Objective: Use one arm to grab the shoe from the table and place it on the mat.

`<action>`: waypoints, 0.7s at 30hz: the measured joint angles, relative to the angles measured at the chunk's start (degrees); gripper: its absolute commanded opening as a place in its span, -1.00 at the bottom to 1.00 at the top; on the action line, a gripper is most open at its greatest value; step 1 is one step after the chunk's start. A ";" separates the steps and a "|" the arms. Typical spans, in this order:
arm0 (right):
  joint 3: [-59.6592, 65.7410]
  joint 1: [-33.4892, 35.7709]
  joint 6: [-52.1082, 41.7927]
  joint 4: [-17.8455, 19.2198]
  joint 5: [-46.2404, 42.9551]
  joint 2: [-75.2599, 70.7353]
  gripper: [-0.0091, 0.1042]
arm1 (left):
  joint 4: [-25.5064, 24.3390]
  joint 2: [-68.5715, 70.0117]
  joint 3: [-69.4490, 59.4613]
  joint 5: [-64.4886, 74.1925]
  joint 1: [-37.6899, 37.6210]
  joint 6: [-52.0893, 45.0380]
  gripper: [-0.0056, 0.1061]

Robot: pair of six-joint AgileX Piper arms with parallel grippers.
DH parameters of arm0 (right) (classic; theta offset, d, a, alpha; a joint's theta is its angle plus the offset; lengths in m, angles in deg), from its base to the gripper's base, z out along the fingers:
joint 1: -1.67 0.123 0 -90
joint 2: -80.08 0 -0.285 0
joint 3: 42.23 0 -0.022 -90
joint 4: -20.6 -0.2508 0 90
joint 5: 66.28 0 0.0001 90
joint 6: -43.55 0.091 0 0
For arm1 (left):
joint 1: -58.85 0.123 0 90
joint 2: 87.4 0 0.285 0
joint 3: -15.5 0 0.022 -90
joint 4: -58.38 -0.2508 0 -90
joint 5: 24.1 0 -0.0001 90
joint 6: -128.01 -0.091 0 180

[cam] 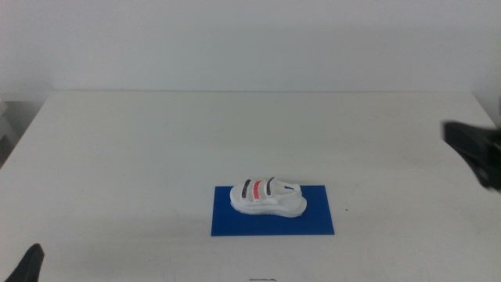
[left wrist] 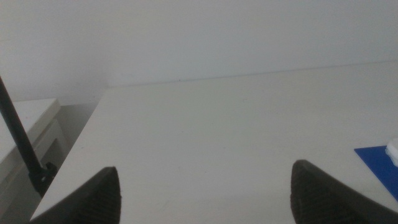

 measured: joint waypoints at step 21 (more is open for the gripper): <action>25.76 -0.53 28.98 22.05 -3.69 -38.64 0.45 | 0.00 0.00 0.00 0.00 0.00 0.00 0.78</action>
